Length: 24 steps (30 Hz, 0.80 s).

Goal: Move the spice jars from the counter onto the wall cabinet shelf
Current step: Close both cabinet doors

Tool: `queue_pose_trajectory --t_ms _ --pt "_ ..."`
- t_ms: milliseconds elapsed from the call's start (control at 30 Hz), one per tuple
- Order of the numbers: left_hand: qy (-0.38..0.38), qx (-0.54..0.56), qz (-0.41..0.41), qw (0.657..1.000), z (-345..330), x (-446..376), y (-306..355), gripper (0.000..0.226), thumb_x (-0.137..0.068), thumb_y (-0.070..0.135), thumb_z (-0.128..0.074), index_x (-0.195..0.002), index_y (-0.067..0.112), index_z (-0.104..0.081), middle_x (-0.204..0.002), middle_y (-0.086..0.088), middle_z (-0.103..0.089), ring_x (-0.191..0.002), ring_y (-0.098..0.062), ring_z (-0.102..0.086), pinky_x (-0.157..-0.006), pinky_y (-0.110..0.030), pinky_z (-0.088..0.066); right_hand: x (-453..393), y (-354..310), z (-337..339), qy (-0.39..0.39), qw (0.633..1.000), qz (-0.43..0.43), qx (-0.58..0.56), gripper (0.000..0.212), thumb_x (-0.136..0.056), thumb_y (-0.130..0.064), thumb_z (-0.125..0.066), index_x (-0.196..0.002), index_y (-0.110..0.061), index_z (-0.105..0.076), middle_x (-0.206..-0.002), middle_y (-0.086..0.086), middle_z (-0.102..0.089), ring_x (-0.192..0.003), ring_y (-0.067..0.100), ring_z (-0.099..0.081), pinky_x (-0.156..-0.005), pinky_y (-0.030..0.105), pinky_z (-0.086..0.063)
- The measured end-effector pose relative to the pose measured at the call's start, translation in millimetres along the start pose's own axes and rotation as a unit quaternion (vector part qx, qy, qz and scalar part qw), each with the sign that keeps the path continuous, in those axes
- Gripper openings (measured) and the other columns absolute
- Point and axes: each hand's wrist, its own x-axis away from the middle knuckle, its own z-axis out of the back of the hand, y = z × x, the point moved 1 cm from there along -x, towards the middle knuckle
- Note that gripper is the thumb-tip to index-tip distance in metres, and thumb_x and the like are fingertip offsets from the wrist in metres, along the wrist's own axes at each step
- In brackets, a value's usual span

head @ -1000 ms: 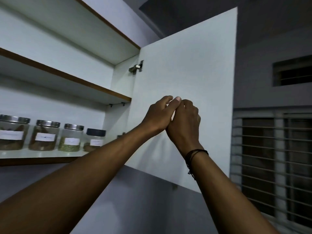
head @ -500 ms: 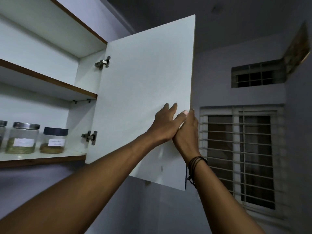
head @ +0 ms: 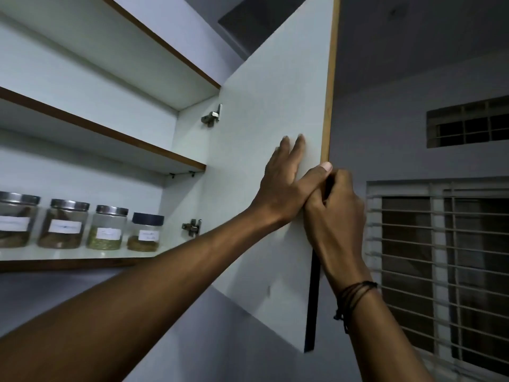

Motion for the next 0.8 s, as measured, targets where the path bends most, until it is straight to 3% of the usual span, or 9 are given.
queue_pose_trajectory --t_ms 133,200,267,300,367,433,567,700,800 --pt "0.035 0.088 -0.035 0.995 54.3 13.9 9.8 0.085 -0.086 0.048 -0.049 -0.159 0.029 -0.009 -0.168 0.007 -0.006 -0.154 -0.005 0.002 -0.127 -0.042 -0.006 12.6 -58.8 -18.5 -0.011 0.996 0.033 -0.087 0.016 -0.094 -0.04 -0.039 -0.086 -0.027 -0.042 -0.066 -0.01 -0.052 -0.06 0.006 -0.054 -0.047 0.02 -0.031" --pt "0.013 0.129 -0.046 0.99 82.6 23.6 8.8 0.084 -0.088 0.039 -0.051 -0.159 0.031 -0.007 -0.162 0.0 -0.032 -0.151 -0.018 -0.027 -0.124 -0.043 -0.022 21.2 -83.7 -33.8 -0.021 0.991 0.038 -0.129 0.011 -0.093 -0.033 -0.044 -0.085 -0.026 -0.04 -0.072 -0.008 -0.049 -0.06 0.008 -0.049 -0.05 0.021 -0.034" --pt "-0.003 0.164 -0.052 0.985 112.9 34.5 5.4 0.084 -0.089 0.031 -0.053 -0.159 0.032 -0.007 -0.127 0.001 -0.061 -0.113 -0.017 -0.059 -0.104 -0.034 -0.045 32.3 -112.2 -51.7 -0.024 0.982 0.031 -0.186 0.008 -0.093 -0.028 -0.047 -0.087 -0.025 -0.042 -0.08 -0.008 -0.048 -0.067 0.008 -0.048 -0.054 0.023 -0.038" --pt "-0.002 0.175 -0.055 0.983 129.9 40.7 3.5 0.084 -0.09 0.027 -0.053 -0.159 0.032 -0.007 -0.118 -0.004 -0.062 -0.103 -0.02 -0.06 -0.097 -0.034 -0.048 38.4 -128.3 -62.2 -0.022 0.975 0.023 -0.22 0.006 -0.093 -0.026 -0.048 -0.089 -0.024 -0.044 -0.085 -0.007 -0.047 -0.072 0.007 -0.048 -0.058 0.025 -0.042" --pt "0.011 0.187 -0.05 0.981 160.4 51.8 -1.1 0.082 -0.09 0.022 -0.053 -0.159 0.032 -0.011 -0.134 -0.011 -0.057 -0.113 -0.025 -0.061 -0.1 -0.037 -0.048 51.5 -156.9 -83.2 -0.021 0.96 -0.002 -0.28 0.001 -0.093 -0.023 -0.047 -0.094 -0.023 -0.047 -0.092 -0.007 -0.047 -0.082 0.011 -0.05 -0.068 0.031 -0.047" --pt "0.039 0.172 -0.041 0.983 194.0 63.1 -7.0 0.078 -0.089 0.021 -0.054 -0.157 0.032 -0.018 -0.147 -0.01 -0.051 -0.126 -0.023 -0.058 -0.104 -0.034 -0.048 67.5 -184.9 -107.2 -0.027 0.951 -0.014 -0.308 0.01 -0.091 -0.026 -0.043 -0.099 -0.024 -0.05 -0.097 -0.006 -0.048 -0.09 0.014 -0.049 -0.078 0.034 -0.047" --pt "0.096 0.118 0.012 0.988 259.7 86.7 -26.4 0.076 -0.088 0.023 -0.058 -0.156 0.034 -0.025 -0.142 -0.002 -0.056 -0.124 -0.016 -0.061 -0.097 -0.026 -0.051 96.1 -232.6 -154.7 -0.04 0.948 -0.001 -0.316 0.031 -0.09 -0.031 -0.034 -0.112 -0.022 -0.054 -0.115 -0.002 -0.051 -0.1 0.012 -0.044 -0.089 0.028 -0.038" --pt "0.163 0.053 0.086 0.981 312.4 102.6 -52.4 0.064 -0.092 0.025 -0.058 -0.151 0.033 -0.036 -0.131 0.009 -0.064 -0.12 -0.007 -0.063 -0.092 -0.019 -0.052 115.5 -259.4 -201.1 -0.071 0.96 0.034 -0.27 0.043 -0.094 -0.032 -0.031 -0.127 -0.018 -0.054 -0.128 0.004 -0.051 -0.108 0.02 -0.047 -0.089 0.037 -0.042" --pt "0.201 0.001 0.131 0.971 345.3 110.9 -72.6 0.055 -0.101 0.016 -0.05 -0.153 0.027 -0.035 -0.128 0.015 -0.064 -0.117 -0.001 -0.063 -0.092 -0.016 -0.051 132.5 -276.0 -236.2 -0.113 0.969 0.066 -0.21 0.047 -0.092 -0.027 -0.044 -0.137 -0.016 -0.051 -0.139 0.009 -0.049 -0.119 0.028 -0.047 -0.092 0.042 -0.041"
